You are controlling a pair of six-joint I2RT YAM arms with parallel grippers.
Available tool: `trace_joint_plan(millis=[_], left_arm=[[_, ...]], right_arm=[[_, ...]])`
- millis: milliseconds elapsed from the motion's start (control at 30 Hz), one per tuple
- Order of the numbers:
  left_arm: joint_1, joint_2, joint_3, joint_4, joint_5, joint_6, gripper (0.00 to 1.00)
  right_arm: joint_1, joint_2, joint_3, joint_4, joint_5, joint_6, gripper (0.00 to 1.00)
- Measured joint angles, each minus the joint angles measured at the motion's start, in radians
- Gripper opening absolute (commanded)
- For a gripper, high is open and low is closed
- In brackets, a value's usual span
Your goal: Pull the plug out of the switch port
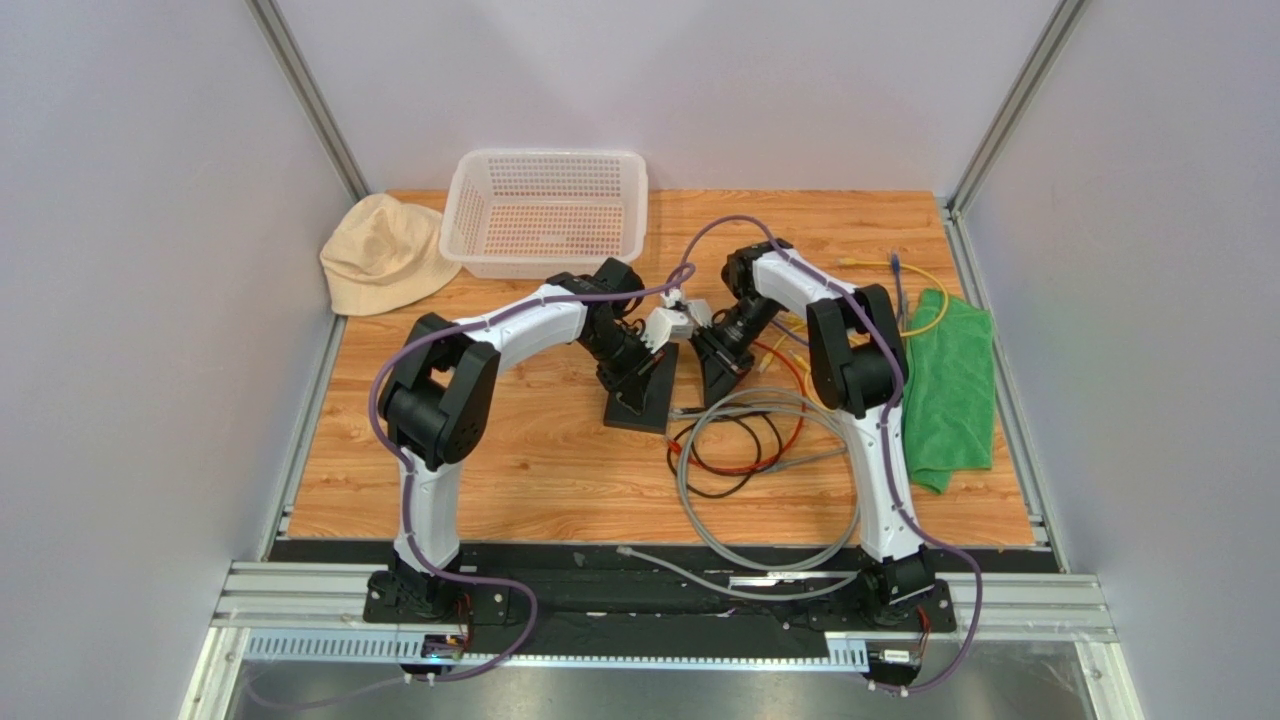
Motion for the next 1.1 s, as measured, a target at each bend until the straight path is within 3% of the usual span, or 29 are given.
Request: trace_joint_plan(millis=[367, 500, 600, 933, 1100], left_arm=[[0.003, 0.000, 0.000, 0.001, 0.000, 0.000, 0.00], [0.003, 0.000, -0.001, 0.003, 0.000, 0.000, 0.00], [0.003, 0.000, -0.002, 0.004, 0.000, 0.000, 0.00], [0.003, -0.007, -0.007, 0.005, -0.009, 0.002, 0.00], [0.003, -0.012, -0.013, 0.008, -0.017, 0.003, 0.11]], right_arm=[[-0.026, -0.136, -0.161, 0.008, 0.314, 0.061, 0.20], [-0.078, -0.138, -0.134, -0.001, 0.351, 0.069, 0.28], [-0.103, -0.138, -0.080, 0.002, 0.338, 0.070, 0.36], [-0.104, -0.138, 0.062, 0.012, 0.147, 0.080, 0.47], [-0.098, -0.138, 0.061, 0.011, 0.077, 0.073, 0.52]])
